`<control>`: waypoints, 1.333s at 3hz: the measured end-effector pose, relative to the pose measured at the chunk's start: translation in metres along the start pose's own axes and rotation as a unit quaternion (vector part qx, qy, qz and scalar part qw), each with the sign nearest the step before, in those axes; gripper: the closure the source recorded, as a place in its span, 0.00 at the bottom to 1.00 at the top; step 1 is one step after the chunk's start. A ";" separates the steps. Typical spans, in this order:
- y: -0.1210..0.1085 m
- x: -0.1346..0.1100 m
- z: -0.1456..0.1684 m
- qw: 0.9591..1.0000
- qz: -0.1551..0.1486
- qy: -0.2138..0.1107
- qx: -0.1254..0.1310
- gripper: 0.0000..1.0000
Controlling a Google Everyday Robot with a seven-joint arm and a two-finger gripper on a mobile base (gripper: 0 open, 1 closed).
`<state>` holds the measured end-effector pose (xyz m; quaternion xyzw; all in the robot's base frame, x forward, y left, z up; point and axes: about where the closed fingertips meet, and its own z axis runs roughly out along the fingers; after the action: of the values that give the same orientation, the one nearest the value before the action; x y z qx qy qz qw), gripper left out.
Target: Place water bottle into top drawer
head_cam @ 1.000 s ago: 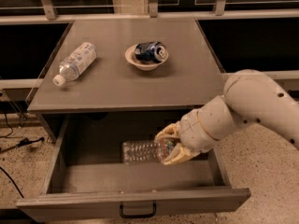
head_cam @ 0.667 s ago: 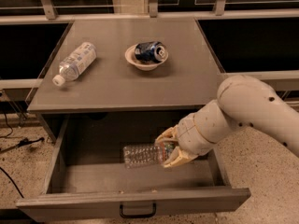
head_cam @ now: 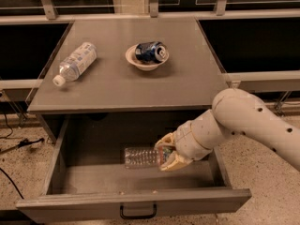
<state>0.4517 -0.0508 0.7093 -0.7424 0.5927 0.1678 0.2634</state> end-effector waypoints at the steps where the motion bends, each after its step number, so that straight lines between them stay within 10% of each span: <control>1: 0.000 0.000 0.000 1.000 0.000 0.000 0.000 1.00; 4: 0.010 0.035 0.066 1.000 -0.020 -0.002 0.012 1.00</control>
Offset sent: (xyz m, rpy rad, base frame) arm 0.0040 0.0042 -0.0319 -0.0079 -0.0389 0.0148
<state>0.4550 -0.0410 0.6344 -0.7505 0.5791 0.1574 0.2768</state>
